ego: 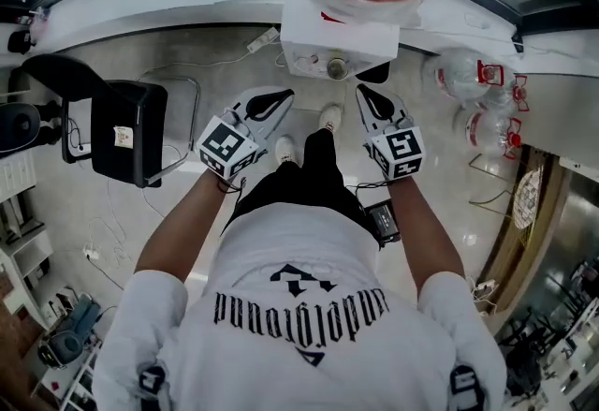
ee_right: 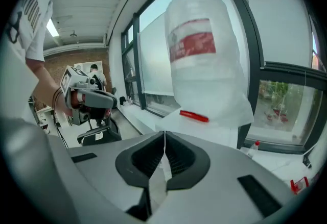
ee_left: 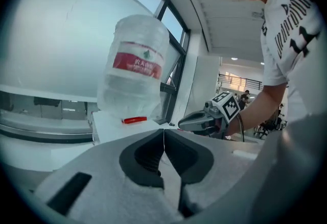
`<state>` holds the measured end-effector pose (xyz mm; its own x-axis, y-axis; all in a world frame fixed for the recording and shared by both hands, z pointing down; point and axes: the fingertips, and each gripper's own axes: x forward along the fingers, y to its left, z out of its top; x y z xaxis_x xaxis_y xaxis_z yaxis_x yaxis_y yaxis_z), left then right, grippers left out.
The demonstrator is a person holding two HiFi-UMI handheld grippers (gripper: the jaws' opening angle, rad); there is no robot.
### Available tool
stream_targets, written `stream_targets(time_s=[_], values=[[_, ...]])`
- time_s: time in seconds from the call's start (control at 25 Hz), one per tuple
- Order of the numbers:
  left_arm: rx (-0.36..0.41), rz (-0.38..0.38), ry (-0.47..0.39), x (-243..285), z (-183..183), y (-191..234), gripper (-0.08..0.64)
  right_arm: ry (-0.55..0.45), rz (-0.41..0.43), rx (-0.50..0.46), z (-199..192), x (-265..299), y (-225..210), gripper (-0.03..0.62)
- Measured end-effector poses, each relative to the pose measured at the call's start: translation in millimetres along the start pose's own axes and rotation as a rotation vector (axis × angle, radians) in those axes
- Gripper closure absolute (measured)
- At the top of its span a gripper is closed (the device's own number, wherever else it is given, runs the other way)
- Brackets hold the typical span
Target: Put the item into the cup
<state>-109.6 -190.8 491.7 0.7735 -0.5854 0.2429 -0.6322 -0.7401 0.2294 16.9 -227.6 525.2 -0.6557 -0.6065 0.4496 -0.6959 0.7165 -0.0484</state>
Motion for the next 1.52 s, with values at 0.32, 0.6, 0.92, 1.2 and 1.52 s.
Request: stream_targets(time_s=[0.32, 0.6, 0.92, 1.2, 1.52], values=[[0.057, 0.010, -0.070, -60, 80, -27, 0.545, -0.173, 0.029, -0.114, 133, -80, 30, 0.575], [0.100, 0.041, -0.154, -101, 145, -52, 0.545, -0.300, -0.032, -0.312, 214, -153, 57, 0.577], [0.129, 0.066, -0.211, -131, 188, -64, 0.545, -0.407, -0.178, -0.400, 266, -218, 42, 0.577], [0.148, 0.074, -0.282, -148, 227, -67, 0.545, -0.490, -0.168, -0.324, 319, -245, 45, 0.577], [0.155, 0.055, -0.317, -169, 241, -69, 0.545, -0.512, -0.180, -0.315, 331, -258, 68, 0.577]])
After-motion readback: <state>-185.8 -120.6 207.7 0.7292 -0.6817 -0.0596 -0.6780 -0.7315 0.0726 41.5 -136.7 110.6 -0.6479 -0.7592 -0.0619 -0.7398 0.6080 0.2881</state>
